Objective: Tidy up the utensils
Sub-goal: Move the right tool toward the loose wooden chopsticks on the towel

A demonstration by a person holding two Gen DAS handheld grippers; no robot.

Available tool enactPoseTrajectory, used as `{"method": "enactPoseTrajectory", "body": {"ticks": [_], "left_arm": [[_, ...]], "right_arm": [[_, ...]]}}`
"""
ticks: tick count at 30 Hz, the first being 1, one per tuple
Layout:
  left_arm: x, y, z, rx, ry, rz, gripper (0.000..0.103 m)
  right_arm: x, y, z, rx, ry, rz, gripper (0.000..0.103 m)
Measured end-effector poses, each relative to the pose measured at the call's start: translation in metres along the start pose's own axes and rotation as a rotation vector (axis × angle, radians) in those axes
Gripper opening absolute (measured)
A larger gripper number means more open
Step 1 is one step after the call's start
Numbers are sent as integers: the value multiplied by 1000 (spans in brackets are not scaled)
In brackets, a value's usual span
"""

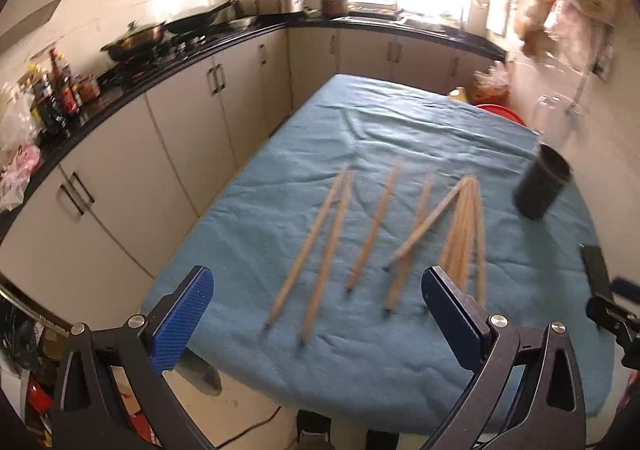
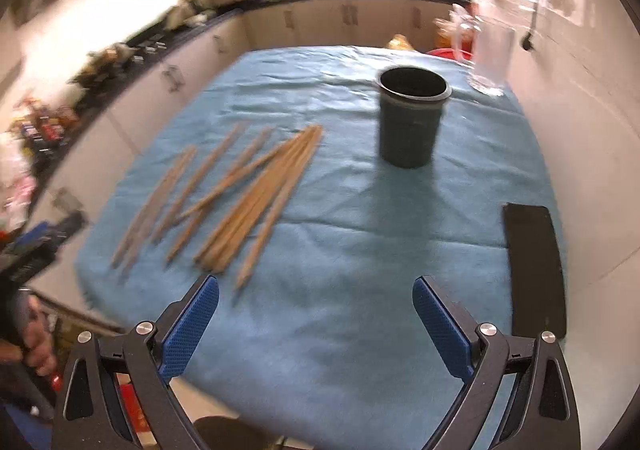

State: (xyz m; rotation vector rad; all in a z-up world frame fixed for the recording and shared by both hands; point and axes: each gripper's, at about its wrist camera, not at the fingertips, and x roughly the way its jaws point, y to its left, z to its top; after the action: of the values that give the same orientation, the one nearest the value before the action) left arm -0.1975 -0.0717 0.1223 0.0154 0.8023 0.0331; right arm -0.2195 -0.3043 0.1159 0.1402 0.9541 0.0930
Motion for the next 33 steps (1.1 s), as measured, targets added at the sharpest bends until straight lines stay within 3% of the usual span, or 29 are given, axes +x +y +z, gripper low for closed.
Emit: {"method": "enactPoseTrajectory", "body": {"ticks": [5, 15, 33], "left_arm": [[-10, -15, 0, 17, 4, 0, 103], [-20, -25, -5, 32, -7, 25, 103], [-15, -30, -27, 1, 59, 62, 103]], "right_arm": [[-23, 2, 4, -63, -55, 19, 99], [-29, 8, 8, -129, -65, 102, 99], [-22, 3, -3, -175, -8, 155, 97]]}}
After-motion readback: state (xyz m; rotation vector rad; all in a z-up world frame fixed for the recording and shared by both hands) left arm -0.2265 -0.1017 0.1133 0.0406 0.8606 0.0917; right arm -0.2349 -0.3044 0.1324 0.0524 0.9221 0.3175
